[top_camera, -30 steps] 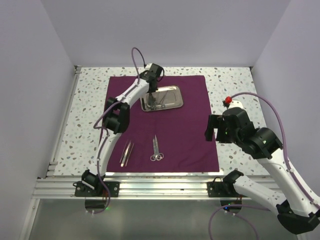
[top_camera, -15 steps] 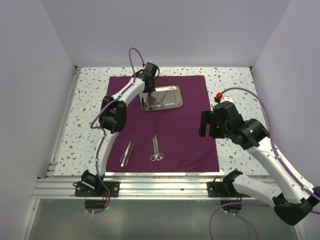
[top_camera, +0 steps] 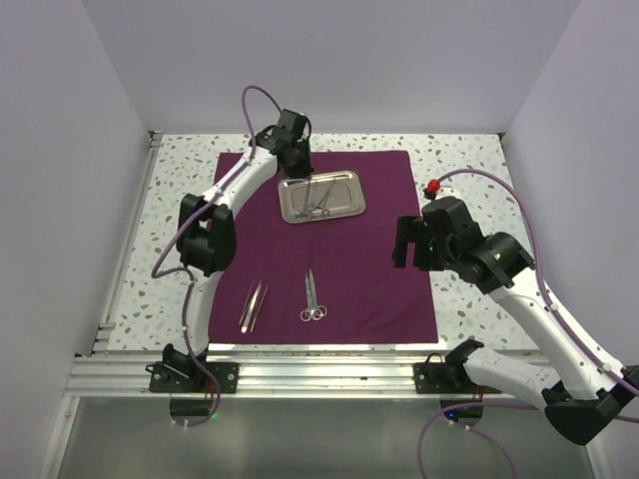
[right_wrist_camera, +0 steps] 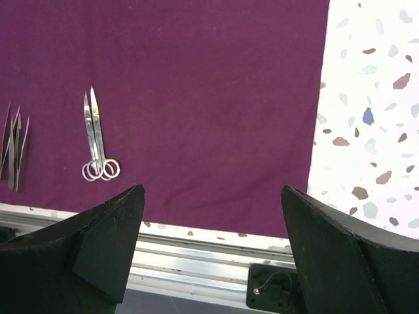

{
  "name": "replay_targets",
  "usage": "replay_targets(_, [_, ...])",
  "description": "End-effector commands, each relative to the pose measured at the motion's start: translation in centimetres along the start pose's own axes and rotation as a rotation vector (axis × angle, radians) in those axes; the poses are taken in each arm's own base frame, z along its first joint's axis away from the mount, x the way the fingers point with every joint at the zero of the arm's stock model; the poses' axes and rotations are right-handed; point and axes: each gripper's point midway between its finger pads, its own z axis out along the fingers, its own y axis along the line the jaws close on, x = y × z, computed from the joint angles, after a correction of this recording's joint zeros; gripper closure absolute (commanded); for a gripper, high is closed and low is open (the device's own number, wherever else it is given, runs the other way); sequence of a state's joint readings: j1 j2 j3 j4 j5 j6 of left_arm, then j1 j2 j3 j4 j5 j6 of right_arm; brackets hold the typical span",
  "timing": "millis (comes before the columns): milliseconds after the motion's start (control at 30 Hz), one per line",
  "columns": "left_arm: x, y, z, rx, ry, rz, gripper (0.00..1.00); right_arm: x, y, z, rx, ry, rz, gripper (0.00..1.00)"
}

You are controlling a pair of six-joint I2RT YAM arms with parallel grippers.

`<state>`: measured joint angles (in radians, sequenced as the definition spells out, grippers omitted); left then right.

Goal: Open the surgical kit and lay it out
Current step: Pick up the medical item from the container, then place the medical item in the surgical kit.

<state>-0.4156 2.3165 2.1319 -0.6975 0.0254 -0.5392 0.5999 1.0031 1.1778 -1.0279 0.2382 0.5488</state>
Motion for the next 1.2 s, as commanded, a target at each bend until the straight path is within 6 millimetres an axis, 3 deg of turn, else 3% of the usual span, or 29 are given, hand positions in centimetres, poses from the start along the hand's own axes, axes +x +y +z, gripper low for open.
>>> replay_targets(0, [1.1, -6.8, -5.2, 0.115, -0.041, 0.0, 1.0, -2.2, -0.1, -1.3, 0.004, -0.08, 0.007, 0.11])
replay_targets(100, [5.2, -9.1, -6.0, 0.126, 0.0, -0.042, 1.0, -2.9, -1.7, -2.2, 0.082, -0.118, 0.021, 0.11])
replay_targets(133, [8.3, -10.5, -6.6, 0.13, 0.044, -0.037, 1.0, -2.7, -2.2, -2.6, 0.106, -0.115, 0.023, 0.11])
replay_targets(167, [9.5, -10.9, -6.7, 0.11, 0.041, -0.094, 1.0, -3.0, -3.0, -3.0, 0.143, -0.14, 0.029, 0.1])
replay_targets(200, [11.3, -13.1, -7.1, 0.148, 0.039, -0.09, 1.0, -3.3, -3.3, -3.5, 0.157, -0.155, 0.045, 0.1])
replay_targets(233, [13.2, -13.2, -7.4, 0.135, 0.054, -0.105, 1.0, -3.1, -4.0, -3.8, 0.187, -0.151, 0.045, 0.1])
replay_targets(333, [17.3, -15.6, -7.7, 0.132, 0.074, -0.153, 1.0, -3.1, -5.7, -5.0, 0.25, -0.19, 0.084, 0.08])
replay_targets(400, [19.4, -16.8, -7.7, 0.107, 0.078, -0.139, 1.0, -2.8, -6.6, -5.5, 0.278, -0.211, 0.115, 0.07])
replay_targets(600, [21.8, -18.1, -5.6, 0.052, 0.101, -0.103, 1.0, -1.3, -7.4, -5.5, 0.29, -0.196, 0.142, 0.07])
replay_targets(700, [21.6, -19.0, -5.6, 0.051, 0.12, -0.076, 0.74, -1.1, -7.6, -5.3, 0.304, -0.19, 0.136, 0.07])
replay_targets(800, [19.8, -20.2, -6.7, 0.081, 0.09, -0.039, 0.46, -1.3, -7.8, -5.3, 0.316, -0.201, 0.129, 0.07])
replay_targets(867, [17.8, -21.2, -7.8, 0.111, 0.047, -0.008, 0.37, -1.7, -7.8, -5.3, 0.32, -0.214, 0.133, 0.06])
replay_targets(967, [14.3, -21.0, -8.6, 0.128, -0.006, 0.032, 0.35, -2.1, -7.6, -5.4, 0.318, -0.225, 0.142, 0.06])
replay_targets(1033, [10.9, -19.8, -8.3, 0.141, -0.056, 0.07, 0.35, -2.3, -7.5, -5.4, 0.313, -0.228, 0.154, 0.06])
replay_targets(1167, [4.9, -15.6, -5.8, 0.085, -0.152, 0.146, 0.36, -2.5, -7.2, -5.3, 0.31, -0.226, 0.168, 0.06])
